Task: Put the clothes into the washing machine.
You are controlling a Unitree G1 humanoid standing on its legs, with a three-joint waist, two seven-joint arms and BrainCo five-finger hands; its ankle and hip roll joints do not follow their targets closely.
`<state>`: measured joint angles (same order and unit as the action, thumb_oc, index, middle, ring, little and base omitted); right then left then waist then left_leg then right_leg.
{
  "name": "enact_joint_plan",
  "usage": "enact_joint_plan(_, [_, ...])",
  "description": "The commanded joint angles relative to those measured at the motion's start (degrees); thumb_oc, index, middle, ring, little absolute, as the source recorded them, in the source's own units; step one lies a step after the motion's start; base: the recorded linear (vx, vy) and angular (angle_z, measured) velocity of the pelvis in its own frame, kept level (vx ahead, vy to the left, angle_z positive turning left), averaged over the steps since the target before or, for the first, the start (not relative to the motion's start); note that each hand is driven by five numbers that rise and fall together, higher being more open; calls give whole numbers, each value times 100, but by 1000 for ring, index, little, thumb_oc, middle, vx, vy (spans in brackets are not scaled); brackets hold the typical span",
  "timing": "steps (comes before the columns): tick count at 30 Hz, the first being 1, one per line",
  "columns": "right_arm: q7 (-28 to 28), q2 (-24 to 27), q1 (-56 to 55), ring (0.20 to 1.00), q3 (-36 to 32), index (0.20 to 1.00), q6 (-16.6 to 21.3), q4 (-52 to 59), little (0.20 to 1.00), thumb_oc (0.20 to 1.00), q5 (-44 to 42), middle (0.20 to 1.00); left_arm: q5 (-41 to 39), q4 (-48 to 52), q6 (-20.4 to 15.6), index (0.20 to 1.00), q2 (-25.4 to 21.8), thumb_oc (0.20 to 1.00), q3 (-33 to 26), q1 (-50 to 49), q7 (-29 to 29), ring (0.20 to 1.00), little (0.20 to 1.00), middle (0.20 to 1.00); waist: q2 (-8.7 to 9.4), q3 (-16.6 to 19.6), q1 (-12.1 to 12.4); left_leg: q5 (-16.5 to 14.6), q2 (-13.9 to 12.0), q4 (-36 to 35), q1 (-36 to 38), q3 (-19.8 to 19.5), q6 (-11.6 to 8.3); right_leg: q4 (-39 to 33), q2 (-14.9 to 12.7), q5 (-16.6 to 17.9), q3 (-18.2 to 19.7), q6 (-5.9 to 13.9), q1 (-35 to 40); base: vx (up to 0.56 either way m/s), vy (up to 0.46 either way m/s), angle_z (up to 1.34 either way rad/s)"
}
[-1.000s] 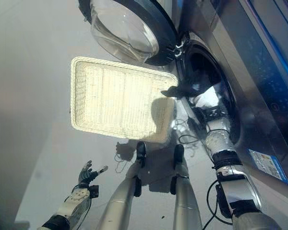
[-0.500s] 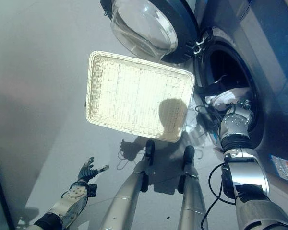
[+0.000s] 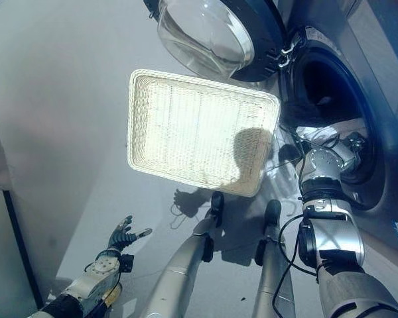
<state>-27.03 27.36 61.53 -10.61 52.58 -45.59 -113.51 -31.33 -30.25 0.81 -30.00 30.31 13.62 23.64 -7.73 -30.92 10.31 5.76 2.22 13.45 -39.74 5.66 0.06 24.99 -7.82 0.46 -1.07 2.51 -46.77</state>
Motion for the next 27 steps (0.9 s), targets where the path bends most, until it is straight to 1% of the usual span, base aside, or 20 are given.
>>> enact_joint_plan(1, [-547, 1788, -628, 1000, -538, 1000, 1018, 319, 1000, 1000, 51, 1000, -125, -45, -8, 1000, 293, 1000, -113, -391, 12, 1000, 1000, 1000, -795, 113, -696, -140, 33, 73, -39, -229, -353, 520, 433, -652, -702, -118, 77, 1, -22, -5])
enact_joint_plan(2, [-1061, 1813, -759, 1000, -553, 1000, 705, 178, 1000, 1000, 51, 1000, -106, -43, -5, 1000, 268, 1000, -89, -401, 8, 1000, 1000, 1000, -769, 113, -706, -189, 48, 110, -18, -245, -352, 554, 445, -704, -678, -115, 100, 2, -32, 0])
enact_joint_plan(3, [-1403, 1796, -821, 1000, -533, 1000, 485, 166, 1000, 1000, 51, 1000, -81, -41, 2, 1000, 255, 1000, -75, -394, 12, 1000, 1000, 1000, -750, 113, -702, -176, 52, 112, -35, -261, -338, 545, 464, -690, -665, -123, 93, -1, -31, 3])
enact_joint_plan(4, [-1420, 1803, -813, 1000, -540, 1000, 474, 171, 1000, 1000, 51, 1000, -79, -37, 1, 1000, 252, 1000, -83, -385, 13, 1000, 1000, 1000, -756, 113, -694, -119, 40, 98, -72, -259, -333, 516, 474, -623, -676, -134, 63, -3, -48, 4])
enact_joint_plan(5, [-1499, 1737, -877, 1000, -476, 1000, 131, 156, 1000, 1000, 51, 1000, -64, -41, 25, 1000, 242, 1000, -49, -383, 45, 1000, 1000, 1000, -727, 113, -679, -155, 55, 94, -58, -299, -320, 533, 497, -675, -653, -133, 80, -8, -58, 2])
enact_joint_plan(7, [-1519, 1684, -867, 1000, -458, 1000, -20, 173, 1000, 1000, 51, 1000, -51, -22, 53, 1000, 207, 1000, -50, -361, 60, 1000, 1000, 1000, -715, 113, -651, -85, 50, 67, -114, -322, -308, 493, 526, -599, -664, -144, 38, -9, -61, 0])
enact_joint_plan(8, [-1452, 1587, -897, 1000, -457, 1000, -168, 294, 1000, 1000, 51, 1000, -63, -4, 67, 1000, 189, 1000, -34, -369, 92, 1000, 1000, 1000, -689, 113, -655, -118, 59, 51, -95, -348, -307, 487, 540, -640, -646, -134, 63, -6, -35, 1])
enact_joint_plan(9, [-1272, 1461, -963, 1000, -459, 1000, -450, 429, 1000, 1000, 51, 1000, -73, 19, 112, 1000, 176, 1000, -26, -351, 119, 1000, 1000, 1000, -671, 113, -657, -103, 59, 27, -112, -369, -300, 444, 567, -607, -631, -134, 50, 0, 0, 0])
enact_joint_plan(11, [-1079, 1312, -1008, 1000, -444, 1000, -742, 565, 1000, 1000, 51, 1000, -98, 38, 128, 1000, 161, 1000, -24, -333, 140, 1000, 1000, 1000, -670, 113, -653, -34, 43, -1, -177, -374, -285, 380, 597, -504, -634, -142, -6, 0, 0, 0])
enact_joint_plan(13, [-665, 1029, -1119, 1000, -367, 1000, -1520, 650, 1000, 1000, 51, 1000, -78, 30, 165, 1000, 184, 1000, -23, -335, 167, 1000, 1000, 1000, -616, 113, -663, -92, 60, -26, -137, -382, -276, 342, 608, -544, -602, -119, 34, 7, 5, -4])
enact_joint_plan(14, [-607, 1005, -1112, 1000, -348, 1000, -1629, 629, 1000, 1000, 51, 1000, -79, 32, 167, 1000, 185, 1000, -32, -320, 169, 1000, 1000, 1000, -617, 113, -655, -34, 49, -44, -180, -381, -270, 306, 621, -472, -609, -127, -2, -14, 7, -4])
enact_joint_plan(16, [-282, 939, -1073, 1000, -131, 1000, -2263, 313, 1000, 1000, 51, 1000, -57, -64, 142, 1000, 269, 1000, 6, -273, 198, 1000, 1000, 1000, -576, 113, -655, -74, 59, -80, -132, -379, -265, 275, 646, -503, -584, -120, 40, -9, 23, -7])
enact_joint_plan(18, [-162, 961, -1004, 1000, -78, 1000, -2443, 147, 1000, 1000, 51, 1000, -61, -113, 109, 1000, 301, 1000, 13, -228, 204, 1000, 1000, 1000, -583, 113, -648, -12, 40, -111, -170, -368, -263, 234, 662, -428, -595, -125, 8, -22, 22, -13])
enact_joint_plan(20, [131, 983, -931, 1000, 18, 1000, -2773, -71, 1000, 1000, 51, 1000, -72, -175, 78, 1000, 339, 1000, 66, -157, 223, 1000, 1000, 1000, -560, 113, -652, -58, 36, -131, -123, -348, -265, 256, 658, -492, -593, -114, 54, -17, 22, -9])
enact_joint_plan(21, [384, 1010, -871, 1000, 18, 1000, -2858, -91, 1000, 1000, 51, 1000, -68, -170, 65, 1000, 346, 1000, 74, -134, 236, 1000, 1000, 1000, -560, 113, -641, -3, 28, -154, -161, -346, -259, 225, 663, -429, -608, -116, 29, -19, 8, -5])
enact_joint_plan(22, [633, 1011, -830, 1000, 19, 1000, -2911, -32, 1000, 1000, 51, 1000, -73, -176, 64, 1000, 352, 1000, 94, -135, 246, 1000, 1000, 1000, -551, 113, -645, -57, 38, -152, -115, -342, -261, 249, 655, -497, -606, -106, 72, -10, -8, -4])
enact_joint_plan(23, [1090, 943, -806, 1000, -37, 1000, -3058, 172, 1000, 1000, 51, 1000, -79, -141, 87, 1000, 325, 1000, 111, -139, 263, 1000, 1000, 1000, -547, 113, -655, -68, 39, -177, -82, -322, -261, 254, 650, -524, -622, -99, 104, 0, 0, 0])
enact_joint_plan(24, [1306, 913, -799, 1000, -59, 1000, -3158, 236, 1000, 1000, 51, 1000, -77, -127, 94, 1000, 307, 1000, 104, -130, 268, 1000, 1000, 1000, -550, 113, -651, -5, 24, -203, -115, -312, -256, 221, 662, -452, -638, -105, 75, 0, 0, 0])
enact_joint_plan(26, [1786, 880, -774, 1000, -41, 1000, -3219, 600, 1000, 1000, 51, 1000, -71, -127, 90, 1000, 277, 1000, 80, -181, 240, 1000, 1000, 1000, -540, 113, -662, -67, 36, -219, -36, -290, -260, 254, 640, -538, -639, -83, 140, 0, 0, 0])
enact_joint_plan(27, [2015, 870, -767, 1000, -18, 1000, -3124, 972, 1000, 1000, 51, 1000, -59, -109, 88, 1000, 248, 1000, 35, -228, 222, 1000, 1000, 1000, -538, 113, -672, -69, 36, -233, -16, -283, -262, 257, 634, -549, -642, -75, 155, 0, 0, 0])
